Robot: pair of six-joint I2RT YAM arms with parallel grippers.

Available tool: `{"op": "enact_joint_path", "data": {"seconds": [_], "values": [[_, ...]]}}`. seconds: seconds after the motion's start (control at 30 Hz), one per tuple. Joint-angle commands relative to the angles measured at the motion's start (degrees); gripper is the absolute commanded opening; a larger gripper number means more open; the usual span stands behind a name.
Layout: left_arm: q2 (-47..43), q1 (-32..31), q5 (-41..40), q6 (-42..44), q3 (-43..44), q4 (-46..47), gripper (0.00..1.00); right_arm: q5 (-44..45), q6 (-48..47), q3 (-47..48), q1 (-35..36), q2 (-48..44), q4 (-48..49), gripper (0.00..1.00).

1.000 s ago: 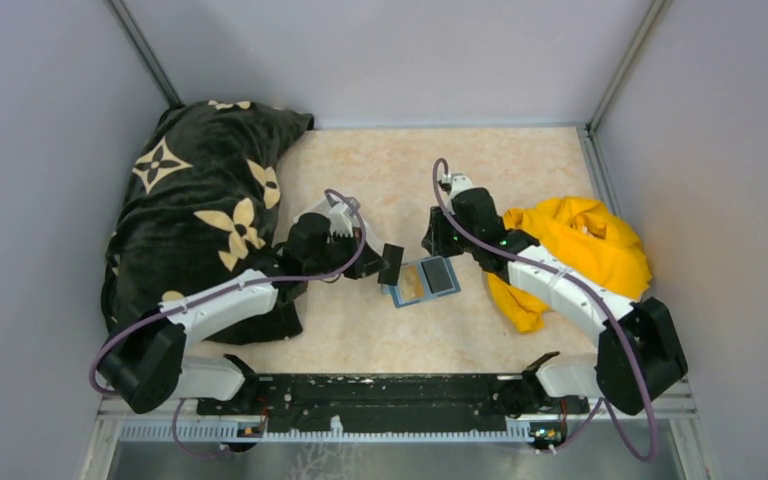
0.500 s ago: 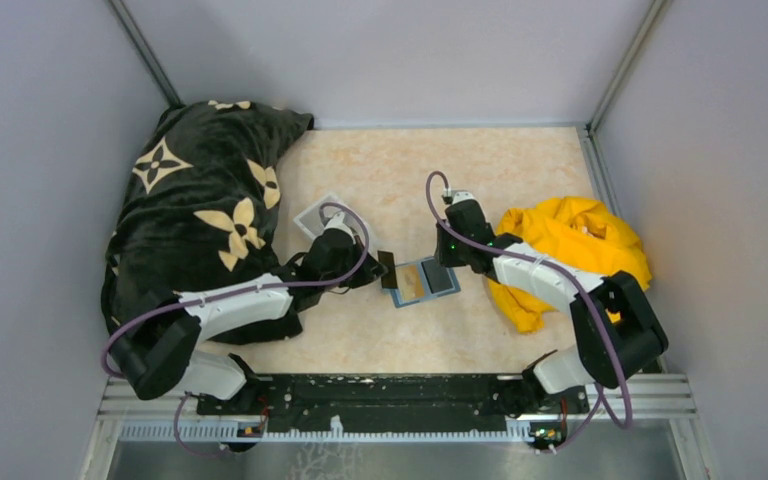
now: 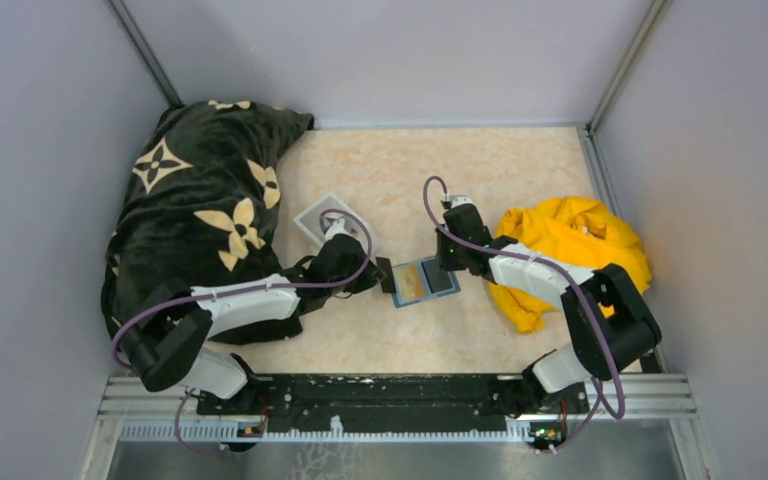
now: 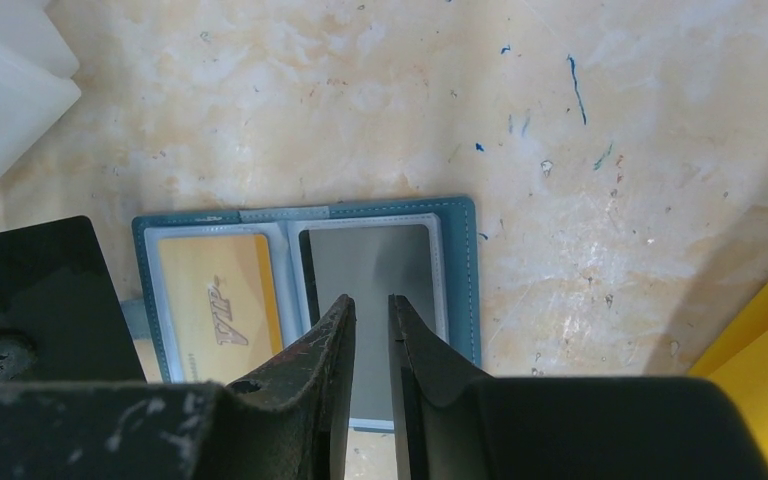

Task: Put the credit cards into the card holder
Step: Pick up the credit card from the storage box.

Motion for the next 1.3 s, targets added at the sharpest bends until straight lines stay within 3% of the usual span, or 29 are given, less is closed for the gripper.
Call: {"op": "enact_joint_path", "data": {"seconds": [0.0,0.97,1.27], "values": [[0.5,-0.8,-1.8,-1.5,0.3,-0.9,0.0,0.4,0.4,-0.1,-0.8,0.6,2.3,0.19],[3.5,-2.9,-3.7,-4.2,0.6,0.3,0.0,0.1,0.1,-1.2,-1.5,1.1,2.5,0.17],[2.3,-2.9,-3.3,-3.3,2.2,-3.0,0.0,-0.2,-0.1,-1.0,-1.9,1.0,2.2,0.16]]}}
